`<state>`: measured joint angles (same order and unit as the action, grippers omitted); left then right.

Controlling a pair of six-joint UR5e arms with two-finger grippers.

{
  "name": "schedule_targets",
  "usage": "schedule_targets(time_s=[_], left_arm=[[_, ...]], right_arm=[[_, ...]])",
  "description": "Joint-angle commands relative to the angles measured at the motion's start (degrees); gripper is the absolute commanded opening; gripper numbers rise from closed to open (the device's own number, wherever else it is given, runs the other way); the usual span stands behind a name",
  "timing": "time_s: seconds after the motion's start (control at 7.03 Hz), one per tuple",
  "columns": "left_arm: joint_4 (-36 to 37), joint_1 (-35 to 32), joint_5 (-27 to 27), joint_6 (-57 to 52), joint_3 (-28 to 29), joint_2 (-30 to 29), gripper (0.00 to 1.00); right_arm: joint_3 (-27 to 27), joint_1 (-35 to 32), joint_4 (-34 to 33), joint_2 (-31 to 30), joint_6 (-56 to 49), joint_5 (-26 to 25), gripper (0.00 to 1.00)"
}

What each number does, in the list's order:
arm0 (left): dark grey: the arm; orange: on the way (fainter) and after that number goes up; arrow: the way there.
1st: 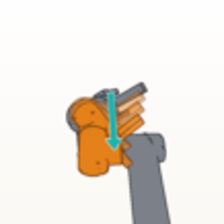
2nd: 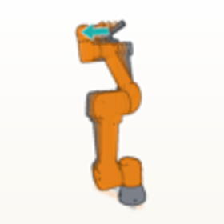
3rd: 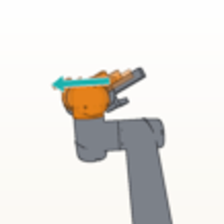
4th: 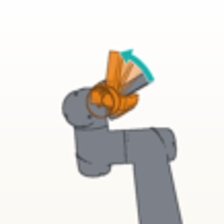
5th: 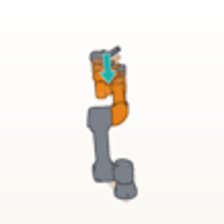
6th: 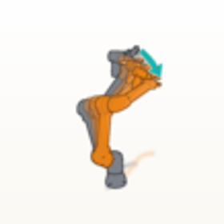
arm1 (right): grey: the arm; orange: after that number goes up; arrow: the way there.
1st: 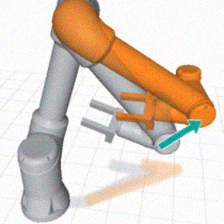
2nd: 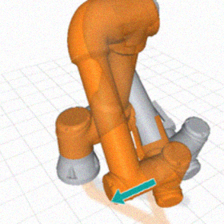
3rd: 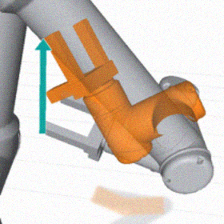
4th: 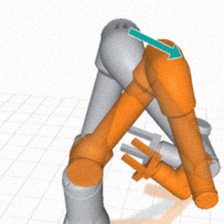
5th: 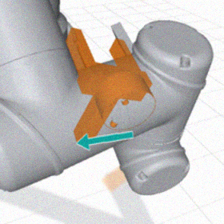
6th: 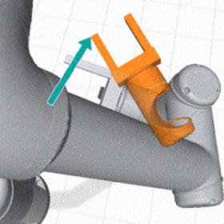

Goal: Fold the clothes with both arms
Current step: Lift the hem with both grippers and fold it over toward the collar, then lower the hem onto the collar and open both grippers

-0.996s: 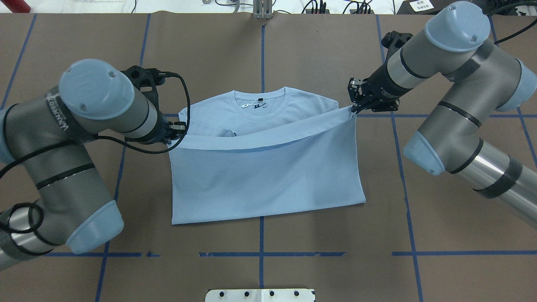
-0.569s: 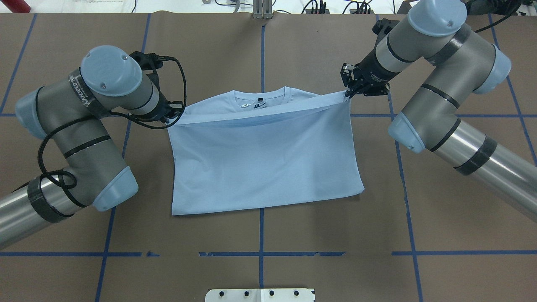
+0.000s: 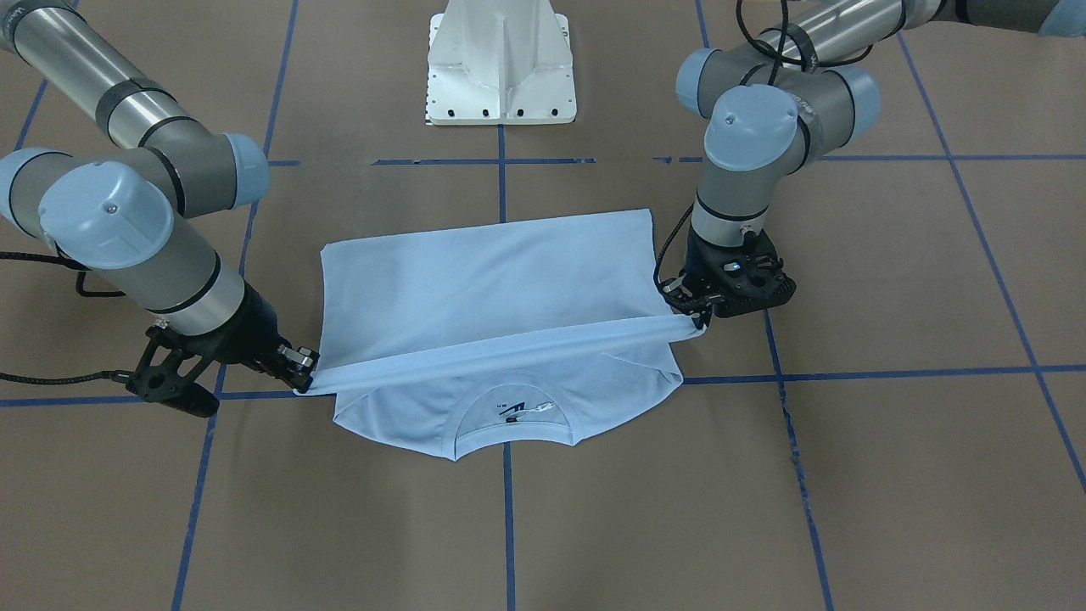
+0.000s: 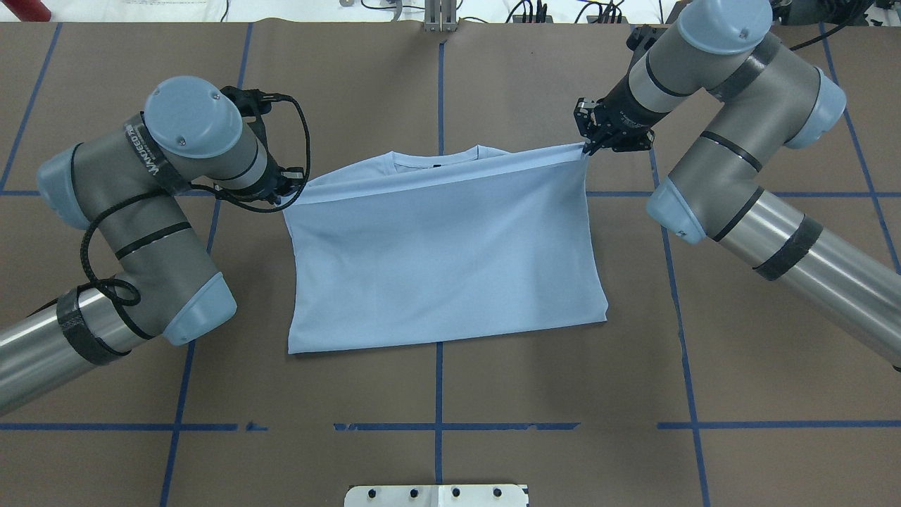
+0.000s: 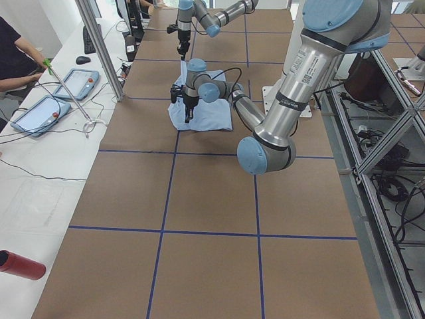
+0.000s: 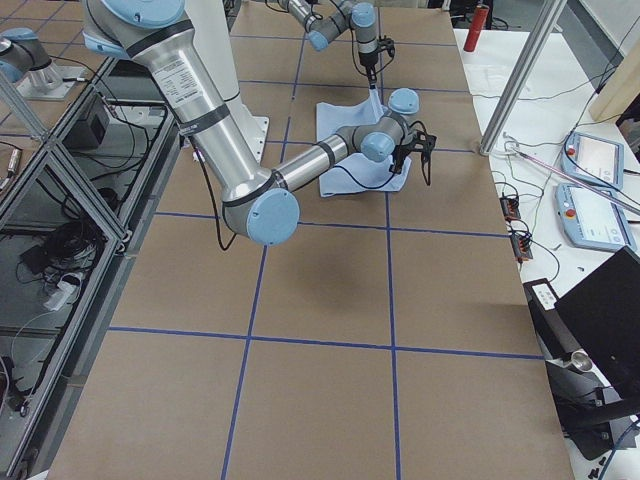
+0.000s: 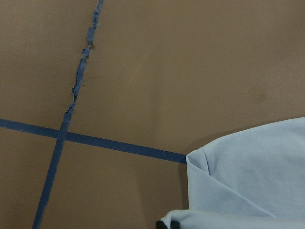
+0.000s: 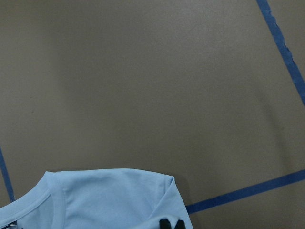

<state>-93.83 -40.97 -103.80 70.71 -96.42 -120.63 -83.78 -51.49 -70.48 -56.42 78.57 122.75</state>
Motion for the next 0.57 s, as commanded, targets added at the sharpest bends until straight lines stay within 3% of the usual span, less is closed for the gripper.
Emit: schedule_targets(time_s=[0.0,0.43], left_arm=[[0.2,0.1,0.0,0.5,2.4,-3.2,0.00],[0.0,0.4,-0.1,0.7,5.2,-4.4,0.00]], right_arm=[[2.0,0.2,0.2,1.9,0.0,-0.1,0.00],[2.0,0.8,0.2,2.1,-0.1,0.0,0.00]])
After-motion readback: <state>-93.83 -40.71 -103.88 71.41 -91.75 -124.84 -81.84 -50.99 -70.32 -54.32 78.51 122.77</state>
